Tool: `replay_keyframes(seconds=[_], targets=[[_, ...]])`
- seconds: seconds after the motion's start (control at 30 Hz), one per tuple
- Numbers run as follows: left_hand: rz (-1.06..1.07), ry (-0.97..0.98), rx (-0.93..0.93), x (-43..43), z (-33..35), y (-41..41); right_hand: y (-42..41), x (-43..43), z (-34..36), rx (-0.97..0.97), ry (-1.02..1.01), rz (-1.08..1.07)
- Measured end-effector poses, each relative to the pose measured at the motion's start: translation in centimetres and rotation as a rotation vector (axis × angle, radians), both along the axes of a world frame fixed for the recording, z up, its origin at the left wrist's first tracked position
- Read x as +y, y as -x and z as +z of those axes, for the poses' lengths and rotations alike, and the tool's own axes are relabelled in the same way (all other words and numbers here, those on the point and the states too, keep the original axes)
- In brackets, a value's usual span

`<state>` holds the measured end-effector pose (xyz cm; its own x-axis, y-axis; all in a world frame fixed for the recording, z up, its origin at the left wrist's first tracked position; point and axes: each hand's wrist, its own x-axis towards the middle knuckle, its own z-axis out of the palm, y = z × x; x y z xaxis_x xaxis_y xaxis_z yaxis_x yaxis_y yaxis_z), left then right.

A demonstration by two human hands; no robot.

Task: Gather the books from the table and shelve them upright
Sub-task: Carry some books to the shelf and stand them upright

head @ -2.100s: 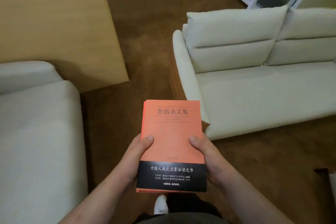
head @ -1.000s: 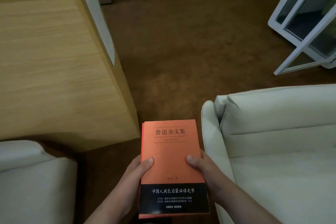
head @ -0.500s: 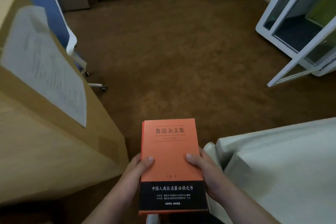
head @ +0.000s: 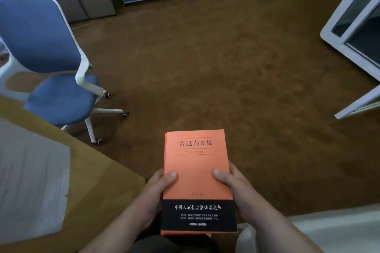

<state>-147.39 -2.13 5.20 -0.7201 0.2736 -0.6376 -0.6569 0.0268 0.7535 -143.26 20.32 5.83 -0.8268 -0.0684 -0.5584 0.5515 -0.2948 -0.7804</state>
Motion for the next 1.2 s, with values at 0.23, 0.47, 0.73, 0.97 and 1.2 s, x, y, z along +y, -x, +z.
replay_keyframes(seconds=[0.23,0.47,0.73,0.97,1.2], targets=[[0.04,-0.072,-0.098,1.0,-1.0,9.2,9.2,0.6,-0.6,-0.004,-0.02,0.0],[0.027,-0.072,-0.09,0.7,-1.6,23.6,23.2,-0.4,-0.9,0.012,-0.069,0.017],[0.08,-0.106,-0.074,-2.0,-0.3,36.3,37.8,-2.6,0.2,0.043,-0.077,0.082],[0.223,-0.011,-0.107,-6.4,-2.9,44.6,49.1,-6.6,-0.3,0.025,-0.056,0.24],[0.525,0.004,-0.159,-12.1,-3.2,52.6,62.9,-13.2,-0.9,0.049,-0.023,0.565]])
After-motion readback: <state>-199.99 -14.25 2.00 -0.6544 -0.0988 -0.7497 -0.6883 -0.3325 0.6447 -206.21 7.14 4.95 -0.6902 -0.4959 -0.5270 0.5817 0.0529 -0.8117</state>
